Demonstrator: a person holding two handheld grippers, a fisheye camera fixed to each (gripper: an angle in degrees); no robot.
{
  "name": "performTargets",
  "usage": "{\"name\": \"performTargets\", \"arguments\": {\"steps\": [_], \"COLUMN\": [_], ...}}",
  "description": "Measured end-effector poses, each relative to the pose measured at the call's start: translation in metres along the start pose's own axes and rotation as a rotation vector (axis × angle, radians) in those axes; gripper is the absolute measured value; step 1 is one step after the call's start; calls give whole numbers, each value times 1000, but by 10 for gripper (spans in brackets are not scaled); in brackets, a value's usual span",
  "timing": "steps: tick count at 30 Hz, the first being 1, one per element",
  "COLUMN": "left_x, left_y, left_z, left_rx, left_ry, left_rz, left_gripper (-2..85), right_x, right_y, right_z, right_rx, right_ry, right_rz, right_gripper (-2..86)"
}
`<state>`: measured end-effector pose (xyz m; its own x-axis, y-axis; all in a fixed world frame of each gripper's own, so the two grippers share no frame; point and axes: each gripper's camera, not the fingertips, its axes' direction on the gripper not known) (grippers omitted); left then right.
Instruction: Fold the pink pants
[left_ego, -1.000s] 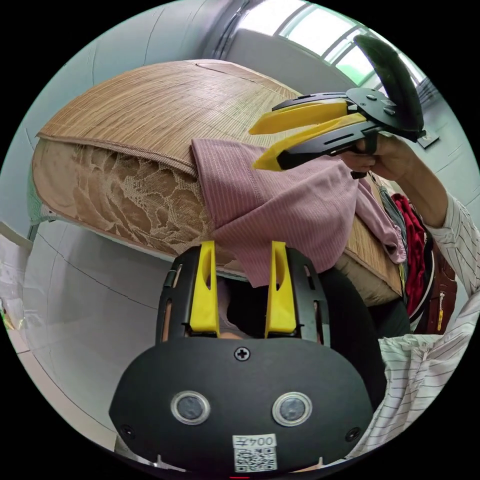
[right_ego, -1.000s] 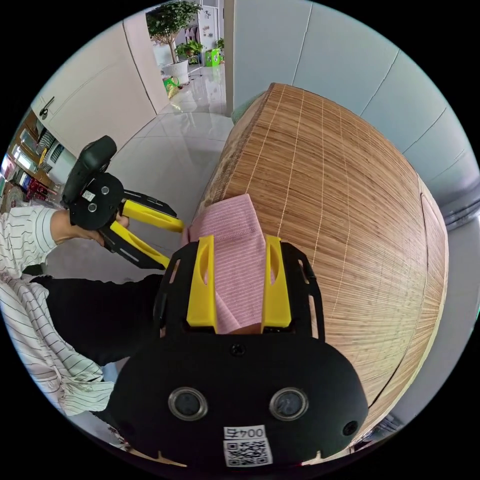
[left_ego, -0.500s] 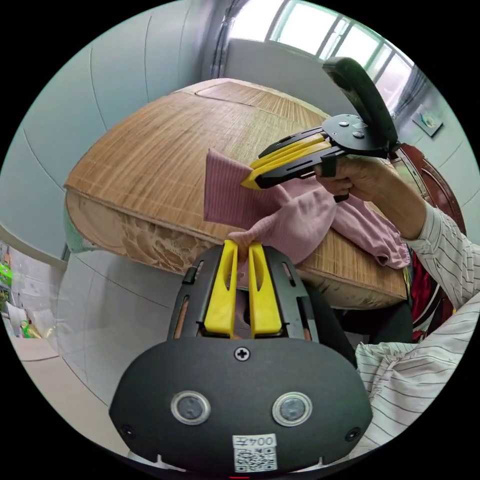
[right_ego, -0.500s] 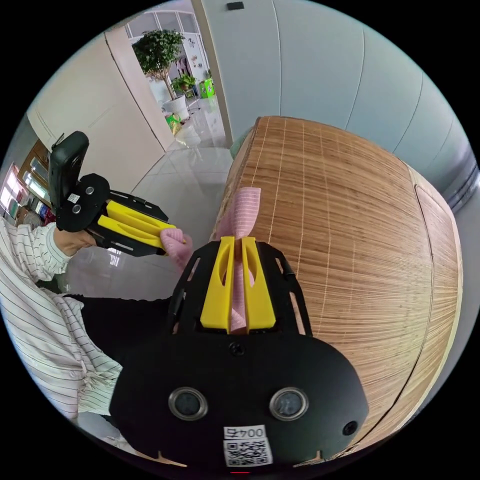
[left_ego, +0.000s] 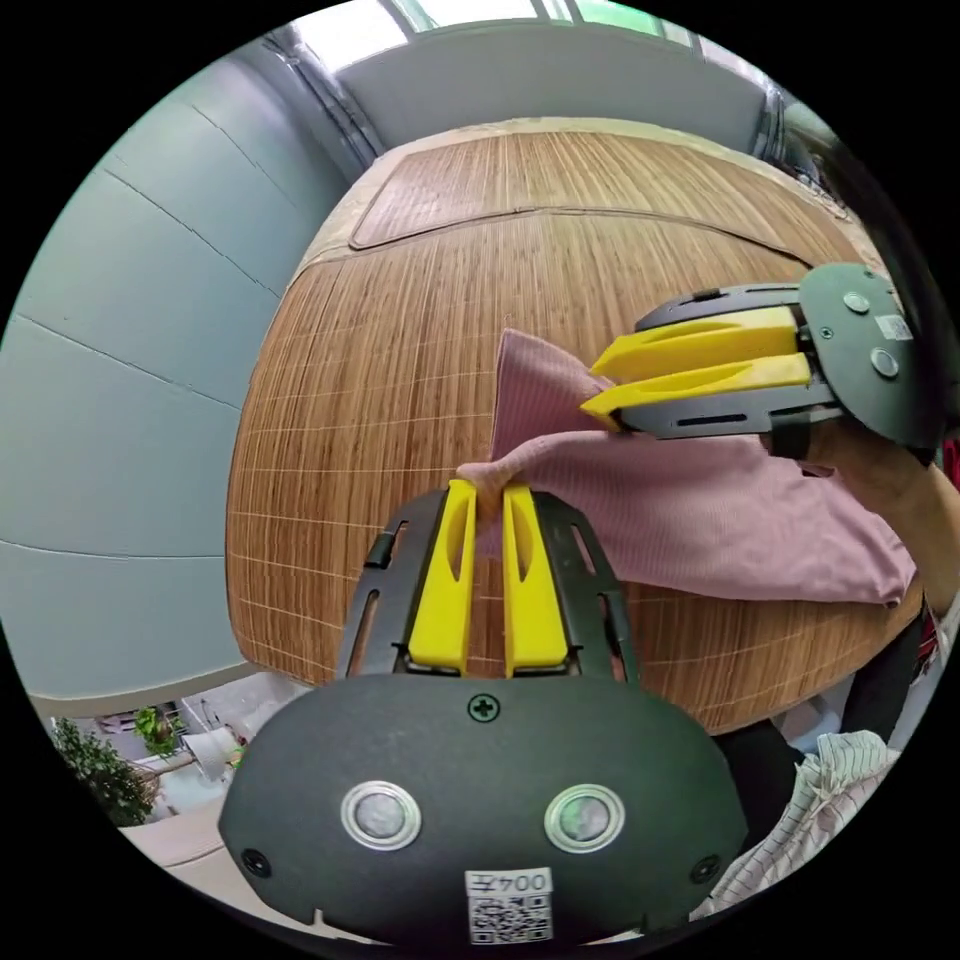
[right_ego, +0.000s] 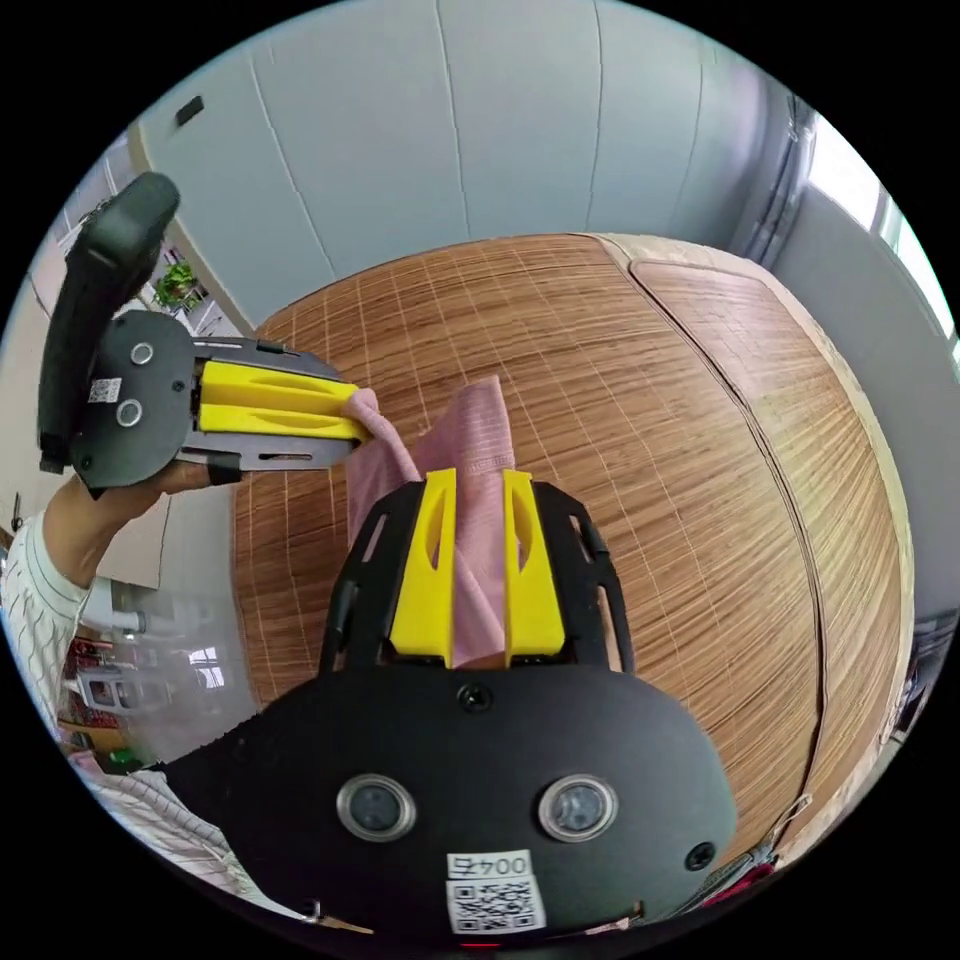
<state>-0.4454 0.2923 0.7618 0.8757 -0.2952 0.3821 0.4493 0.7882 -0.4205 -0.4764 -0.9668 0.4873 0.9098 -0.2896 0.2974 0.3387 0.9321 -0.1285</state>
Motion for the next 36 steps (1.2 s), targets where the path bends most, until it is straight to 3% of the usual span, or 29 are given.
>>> {"name": "performTargets", "arguments": {"steps": [7,12,19,25,29,32,36], "left_x": [-16,-39,-12,-10,-19,-22,-25], "left_y": [-21,28,130,172,178,169,150], "left_z": [41,37,95,158,198,225,253], "left_rx": [4,119,181,155,156,156,175], "left_ry": [-81,125,384,493,560,605,647], "left_rz": [-140,-281,-395,-431,-446,-442,-451], "left_gripper": [51,40,21,21,30,43,64], "right_x": [31,-53,-123,-110,-81,-48,41], "right_y": [71,140,83,43,48,56,95], "right_z": [-32,-10,60,141,176,175,157], "right_rx": [106,81,53,-114,-152,-90,128], "right_ry": [-43,1,135,92,85,-69,-416], "right_rz": [68,-89,-262,-261,-190,-86,239], "right_gripper": [124,148,136,122,54,43,40]}}
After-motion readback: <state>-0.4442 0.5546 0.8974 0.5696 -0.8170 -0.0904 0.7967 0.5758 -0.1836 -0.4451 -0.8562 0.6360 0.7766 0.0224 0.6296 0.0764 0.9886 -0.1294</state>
